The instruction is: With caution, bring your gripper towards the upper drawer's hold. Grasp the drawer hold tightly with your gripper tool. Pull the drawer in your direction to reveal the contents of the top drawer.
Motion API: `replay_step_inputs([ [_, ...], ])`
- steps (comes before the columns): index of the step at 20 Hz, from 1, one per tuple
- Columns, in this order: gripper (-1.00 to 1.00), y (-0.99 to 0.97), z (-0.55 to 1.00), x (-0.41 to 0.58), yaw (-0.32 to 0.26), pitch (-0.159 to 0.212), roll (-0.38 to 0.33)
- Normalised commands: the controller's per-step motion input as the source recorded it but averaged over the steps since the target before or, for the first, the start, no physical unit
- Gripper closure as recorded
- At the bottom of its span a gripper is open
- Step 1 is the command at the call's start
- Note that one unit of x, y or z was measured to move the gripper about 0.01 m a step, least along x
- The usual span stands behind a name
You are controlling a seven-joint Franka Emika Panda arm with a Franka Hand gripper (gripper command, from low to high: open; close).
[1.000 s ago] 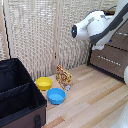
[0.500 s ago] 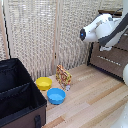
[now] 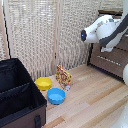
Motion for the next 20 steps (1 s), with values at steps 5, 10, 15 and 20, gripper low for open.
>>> replay_step_inputs([
  [5,1.0,0.36,-0.01,0.0,0.044,-0.009,0.107],
  [10,1.0,0.89,-0.3,0.014,0.014,-0.039,0.039],
  [15,1.0,1.0,-0.44,0.046,0.0,-0.035,0.0],
  [20,1.0,0.96,-0.32,0.11,0.0,-0.033,0.019],
])
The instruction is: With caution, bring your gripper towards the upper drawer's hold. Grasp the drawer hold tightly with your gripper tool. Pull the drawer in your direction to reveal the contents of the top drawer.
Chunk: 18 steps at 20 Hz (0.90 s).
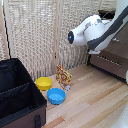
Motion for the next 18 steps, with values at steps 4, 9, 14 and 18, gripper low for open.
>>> replay_step_inputs([
  [4,1.0,0.91,-0.26,0.015,0.02,-0.021,0.034],
  [9,-1.0,0.72,-0.18,0.087,0.003,-0.013,0.017],
  [14,-1.0,0.0,0.03,0.073,0.017,0.0,-0.007],
  [18,-1.0,-0.03,0.1,0.128,0.006,0.0,0.013],
])
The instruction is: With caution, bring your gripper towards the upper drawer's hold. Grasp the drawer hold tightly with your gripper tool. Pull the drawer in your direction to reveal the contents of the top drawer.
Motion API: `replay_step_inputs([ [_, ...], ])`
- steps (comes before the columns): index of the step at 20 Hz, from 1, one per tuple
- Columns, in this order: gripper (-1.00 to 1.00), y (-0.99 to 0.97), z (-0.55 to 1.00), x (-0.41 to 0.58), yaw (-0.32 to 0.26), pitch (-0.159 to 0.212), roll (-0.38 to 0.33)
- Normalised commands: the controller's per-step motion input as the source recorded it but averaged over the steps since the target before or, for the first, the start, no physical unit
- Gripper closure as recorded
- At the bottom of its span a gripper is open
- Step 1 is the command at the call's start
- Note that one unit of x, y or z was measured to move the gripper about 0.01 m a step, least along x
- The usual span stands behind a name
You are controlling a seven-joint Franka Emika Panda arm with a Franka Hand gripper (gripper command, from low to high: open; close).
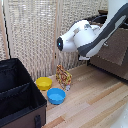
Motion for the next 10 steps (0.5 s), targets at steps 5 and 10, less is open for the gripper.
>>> replay_step_inputs([
  [5,-1.0,0.15,0.02,0.24,0.0,0.011,0.0],
  [10,-1.0,0.55,-0.05,0.302,0.012,0.012,-0.026],
])
